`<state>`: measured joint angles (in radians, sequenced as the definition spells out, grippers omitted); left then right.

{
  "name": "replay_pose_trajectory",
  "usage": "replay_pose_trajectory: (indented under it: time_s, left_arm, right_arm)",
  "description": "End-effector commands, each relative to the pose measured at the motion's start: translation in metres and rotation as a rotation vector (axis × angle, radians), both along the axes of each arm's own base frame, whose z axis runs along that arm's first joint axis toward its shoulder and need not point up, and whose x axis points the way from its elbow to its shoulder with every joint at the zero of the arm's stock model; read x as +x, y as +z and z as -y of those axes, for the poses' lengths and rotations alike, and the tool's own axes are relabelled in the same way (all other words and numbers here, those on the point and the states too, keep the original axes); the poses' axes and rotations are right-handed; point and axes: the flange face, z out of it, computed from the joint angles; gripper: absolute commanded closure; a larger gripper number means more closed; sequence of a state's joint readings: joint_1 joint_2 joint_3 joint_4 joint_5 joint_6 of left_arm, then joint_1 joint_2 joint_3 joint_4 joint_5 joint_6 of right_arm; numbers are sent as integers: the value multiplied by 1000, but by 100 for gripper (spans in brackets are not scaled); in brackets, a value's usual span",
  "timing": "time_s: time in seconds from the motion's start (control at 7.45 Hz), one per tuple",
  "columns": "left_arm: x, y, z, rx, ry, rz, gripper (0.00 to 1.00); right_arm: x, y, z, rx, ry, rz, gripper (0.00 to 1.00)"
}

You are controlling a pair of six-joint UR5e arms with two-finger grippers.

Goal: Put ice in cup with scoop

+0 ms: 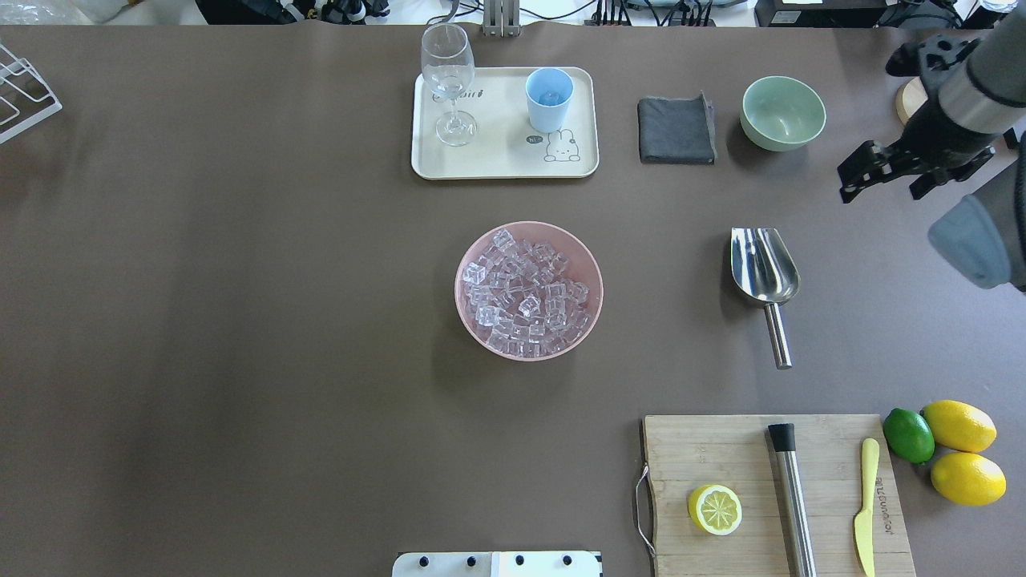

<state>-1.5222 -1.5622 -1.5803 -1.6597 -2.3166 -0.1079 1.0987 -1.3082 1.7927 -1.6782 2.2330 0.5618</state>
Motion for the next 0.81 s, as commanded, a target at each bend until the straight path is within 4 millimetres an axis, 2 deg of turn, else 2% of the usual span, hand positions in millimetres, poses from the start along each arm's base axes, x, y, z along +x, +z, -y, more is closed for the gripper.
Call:
replay_pose_trajectory:
  time_s: [0.0, 0.13, 0.27, 0.4, 0.54, 0.67]
  left_arm:
    - [0, -3, -3, 11, 4, 14, 3]
    - [0, -6, -5, 14, 3, 12, 3]
    - [0, -6, -6, 15, 3, 12, 3]
    - [0, -6, -6, 16, 3, 12, 3]
    - [0, -6, -7, 12, 1, 12, 3]
    - [0, -6, -6, 12, -1, 12, 3]
  right_arm:
    - [116, 39, 21, 84, -56, -80, 0]
    - [165, 73, 28, 94, -123, -88, 0]
    - [213, 126, 26, 116, -206, -79, 0]
    - [248, 185, 7, 76, -208, -17, 0]
    - [260, 234, -16, 21, -164, 75, 0]
    - [259, 258, -29, 57, -161, 82, 0]
